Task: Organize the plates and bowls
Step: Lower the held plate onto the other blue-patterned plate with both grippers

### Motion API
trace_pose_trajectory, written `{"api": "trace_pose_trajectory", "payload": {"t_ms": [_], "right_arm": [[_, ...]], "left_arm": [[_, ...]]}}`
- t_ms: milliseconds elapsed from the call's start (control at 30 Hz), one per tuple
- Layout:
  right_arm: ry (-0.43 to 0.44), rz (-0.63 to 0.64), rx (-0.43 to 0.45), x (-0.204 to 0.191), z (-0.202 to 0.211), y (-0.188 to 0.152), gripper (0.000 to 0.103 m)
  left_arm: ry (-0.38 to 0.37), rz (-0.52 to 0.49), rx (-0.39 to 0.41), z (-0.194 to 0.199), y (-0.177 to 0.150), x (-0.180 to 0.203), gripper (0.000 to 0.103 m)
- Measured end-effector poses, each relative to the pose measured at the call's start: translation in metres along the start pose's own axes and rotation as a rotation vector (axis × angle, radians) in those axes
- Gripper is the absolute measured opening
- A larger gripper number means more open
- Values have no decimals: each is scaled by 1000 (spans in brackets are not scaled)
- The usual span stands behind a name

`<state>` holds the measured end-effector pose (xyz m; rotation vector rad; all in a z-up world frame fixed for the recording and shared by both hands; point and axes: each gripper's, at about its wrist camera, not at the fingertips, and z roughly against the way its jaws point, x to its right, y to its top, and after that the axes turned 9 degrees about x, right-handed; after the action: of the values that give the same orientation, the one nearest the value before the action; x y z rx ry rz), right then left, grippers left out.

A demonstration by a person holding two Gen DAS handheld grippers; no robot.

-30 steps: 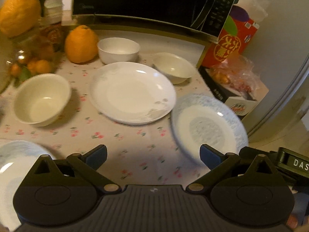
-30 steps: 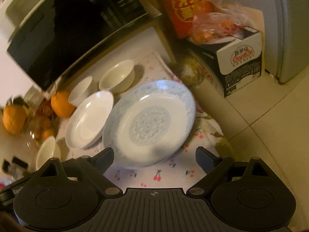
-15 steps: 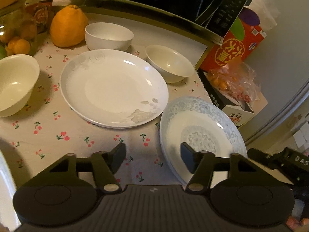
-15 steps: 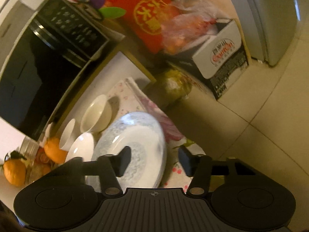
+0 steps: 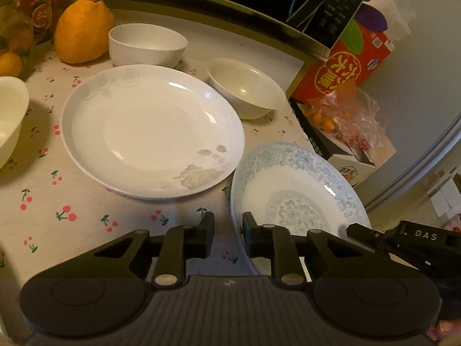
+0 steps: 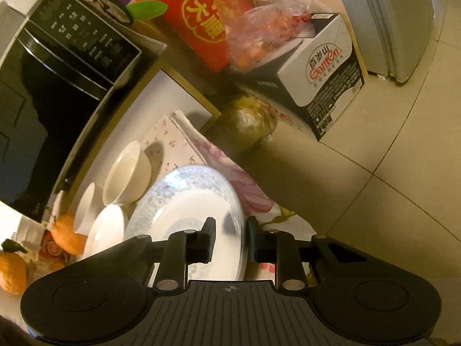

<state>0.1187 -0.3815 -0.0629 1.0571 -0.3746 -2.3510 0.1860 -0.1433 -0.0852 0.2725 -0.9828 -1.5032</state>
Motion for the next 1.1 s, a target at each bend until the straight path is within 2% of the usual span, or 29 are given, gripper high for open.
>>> {"api": "trace_pose_trajectory", "payload": {"t_ms": [67,133,200,500,1100], "right_arm": [[-12,23,7,-3,-2,-1,20],[-26,47,19,-6,-2,-2,17],[-36,71,35,-7,-2,-4,15],[-19,109,57,-14,11,-4,14],[10,174,50,-33,36,-15,15]], "left_arm": [[-6,-16,2,-2,-1,2,18],[-21,-33,6,-4,-2,4,12],[-19,-56,15,-3,-4,8,12],[-30,-81,29,9,-8,6,12],[-11,4,6,38,-16,-7,13]]}}
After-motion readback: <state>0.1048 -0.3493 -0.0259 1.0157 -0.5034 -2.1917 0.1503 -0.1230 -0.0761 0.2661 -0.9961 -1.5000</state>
